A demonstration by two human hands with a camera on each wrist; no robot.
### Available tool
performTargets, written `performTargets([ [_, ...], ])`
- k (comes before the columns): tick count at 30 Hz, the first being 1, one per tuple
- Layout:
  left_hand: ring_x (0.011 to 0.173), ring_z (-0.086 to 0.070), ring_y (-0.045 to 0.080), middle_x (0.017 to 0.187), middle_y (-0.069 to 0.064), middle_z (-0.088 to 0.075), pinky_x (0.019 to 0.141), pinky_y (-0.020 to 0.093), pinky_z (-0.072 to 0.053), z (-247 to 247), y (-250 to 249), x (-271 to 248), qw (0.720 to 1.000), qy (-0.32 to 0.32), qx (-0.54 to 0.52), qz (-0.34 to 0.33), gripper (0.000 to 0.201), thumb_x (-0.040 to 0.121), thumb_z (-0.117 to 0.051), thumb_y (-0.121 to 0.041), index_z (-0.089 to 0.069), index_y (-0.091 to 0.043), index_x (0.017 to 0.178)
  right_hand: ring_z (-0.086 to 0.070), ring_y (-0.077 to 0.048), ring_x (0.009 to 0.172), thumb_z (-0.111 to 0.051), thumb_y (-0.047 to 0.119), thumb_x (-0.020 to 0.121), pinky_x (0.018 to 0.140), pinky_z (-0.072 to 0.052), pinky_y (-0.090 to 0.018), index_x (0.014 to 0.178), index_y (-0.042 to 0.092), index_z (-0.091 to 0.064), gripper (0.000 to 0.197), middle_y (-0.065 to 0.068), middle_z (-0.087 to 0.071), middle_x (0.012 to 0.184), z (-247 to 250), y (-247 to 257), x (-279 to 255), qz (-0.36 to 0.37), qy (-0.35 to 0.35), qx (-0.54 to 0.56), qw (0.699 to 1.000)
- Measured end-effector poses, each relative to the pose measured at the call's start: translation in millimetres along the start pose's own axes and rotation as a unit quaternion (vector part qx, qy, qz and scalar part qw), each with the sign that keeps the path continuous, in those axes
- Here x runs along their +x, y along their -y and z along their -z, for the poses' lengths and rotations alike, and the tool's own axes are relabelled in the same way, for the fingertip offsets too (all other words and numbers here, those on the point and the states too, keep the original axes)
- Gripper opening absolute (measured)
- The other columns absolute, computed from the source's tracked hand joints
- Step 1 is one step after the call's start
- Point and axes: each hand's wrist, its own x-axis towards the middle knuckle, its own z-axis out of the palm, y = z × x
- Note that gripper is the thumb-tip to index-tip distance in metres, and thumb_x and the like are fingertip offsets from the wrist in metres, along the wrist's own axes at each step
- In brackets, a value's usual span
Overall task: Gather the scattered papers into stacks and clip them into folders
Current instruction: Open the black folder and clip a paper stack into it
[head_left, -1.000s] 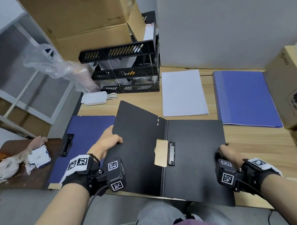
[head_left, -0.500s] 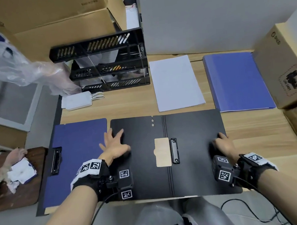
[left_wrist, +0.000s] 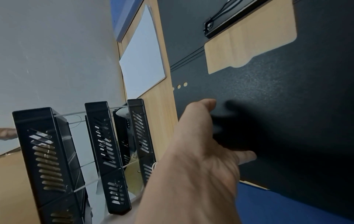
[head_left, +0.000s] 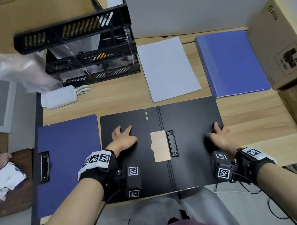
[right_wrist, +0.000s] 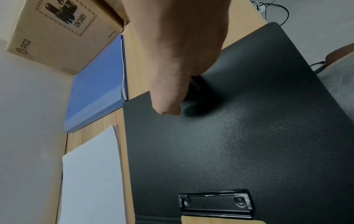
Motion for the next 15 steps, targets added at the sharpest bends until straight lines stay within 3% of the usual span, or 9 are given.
performTargets([
  [2, 0.148, 0.013, 0.026, 0.162, 0.000, 0.012, 0.119, 0.048, -0.009, 1, -4, 1, 1.000, 0.014, 0.000, 0.006, 0.071, 0.093, -0.050, -0.026, -0.015, -0.035, 0.155, -0.007, -0.035, 0.144, -0.047, 0.029, 0.089, 0.118, -0.013, -0.043, 0.151, 0.018, -0.024, 0.067, -0.019, -0.010, 0.155, 4, 3, 3, -0.013, 0.011, 0.009, 1.000],
  [3, 0.148, 0.013, 0.027, 0.162, 0.000, 0.012, 0.118, 0.051, -0.012, 1, -5, 2, 1.000, 0.018, -0.001, 0.012, 0.071, 0.094, -0.049, -0.027, -0.014, -0.037, 0.154, -0.015, -0.036, 0.141, -0.050, 0.030, 0.086, 0.116, -0.018, -0.044, 0.142, 0.021, -0.039, 0.058, -0.019, -0.018, 0.152, 8, 5, 6, -0.021, 0.018, 0.024, 0.999],
  [4, 0.148, 0.009, 0.028, 0.161, -0.001, 0.010, 0.117, 0.052, -0.015, 3, -7, 3, 1.000, 0.020, 0.000, 0.016, 0.070, 0.094, -0.048, -0.027, -0.015, -0.038, 0.154, -0.026, -0.036, 0.135, -0.053, 0.035, 0.077, 0.111, -0.026, -0.045, 0.119, 0.027, -0.056, 0.042, -0.020, -0.030, 0.145, 11, 8, 9, -0.030, 0.017, 0.045, 0.998],
  [5, 0.146, 0.005, 0.029, 0.160, -0.001, 0.006, 0.116, 0.052, -0.018, 5, -8, 4, 1.000, 0.018, 0.001, 0.019, 0.068, 0.093, -0.046, -0.027, -0.016, -0.038, 0.153, -0.038, -0.035, 0.122, -0.054, 0.039, 0.066, 0.102, -0.033, -0.044, 0.087, 0.030, -0.058, 0.023, -0.019, -0.040, 0.131, 13, 10, 15, -0.027, 0.012, 0.068, 0.997],
  [7, 0.143, -0.004, 0.033, 0.158, 0.002, -0.001, 0.116, 0.051, -0.020, 7, -12, 6, 1.000, 0.010, 0.011, 0.021, 0.066, 0.092, -0.043, -0.027, -0.020, -0.037, 0.153, -0.039, -0.027, 0.097, -0.051, 0.037, 0.054, 0.080, -0.035, -0.038, 0.060, 0.022, -0.043, 0.018, -0.011, -0.040, 0.106, 12, 5, 33, -0.021, 0.011, 0.091, 0.996],
  [10, 0.141, -0.009, 0.036, 0.156, 0.006, -0.005, 0.115, 0.049, -0.017, 7, -18, 7, 0.999, -0.003, 0.013, 0.033, 0.064, 0.092, -0.042, -0.027, -0.024, -0.034, 0.152, -0.032, -0.024, 0.092, -0.052, 0.042, 0.050, 0.071, -0.033, -0.034, 0.061, 0.040, -0.053, 0.011, -0.003, -0.030, 0.106, 8, -15, 65, 0.006, 0.048, 0.092, 0.995],
  [12, 0.140, -0.014, 0.037, 0.154, 0.010, -0.010, 0.114, 0.047, -0.019, 9, -26, 8, 0.999, -0.030, -0.005, 0.040, 0.057, 0.093, -0.042, -0.026, -0.032, -0.030, 0.149, -0.047, -0.032, 0.103, -0.056, 0.039, 0.055, 0.092, -0.043, -0.037, 0.091, 0.046, -0.063, 0.038, -0.005, -0.043, 0.119, 16, -6, 59, 0.015, 0.063, 0.100, 0.993],
  [13, 0.140, -0.017, 0.038, 0.152, 0.013, -0.015, 0.113, 0.046, -0.022, 10, -29, 10, 0.998, -0.049, -0.018, 0.041, 0.050, 0.094, -0.041, -0.026, -0.041, -0.026, 0.145, -0.052, -0.032, 0.109, -0.060, 0.030, 0.065, 0.098, -0.043, -0.037, 0.110, 0.034, -0.065, 0.046, -0.009, -0.050, 0.122, 27, 10, 43, 0.026, 0.061, 0.108, 0.992],
  [15, 0.134, -0.028, 0.039, 0.146, 0.016, -0.032, 0.108, 0.043, -0.029, 14, -40, 14, 0.995, -0.078, -0.059, 0.029, 0.031, 0.094, -0.041, -0.025, -0.059, -0.022, 0.118, -0.054, -0.026, 0.095, -0.054, 0.006, 0.083, 0.083, -0.043, -0.030, 0.108, 0.008, -0.064, 0.027, -0.011, -0.058, 0.105, 49, 40, 23, 0.032, 0.052, 0.141, 0.988],
])
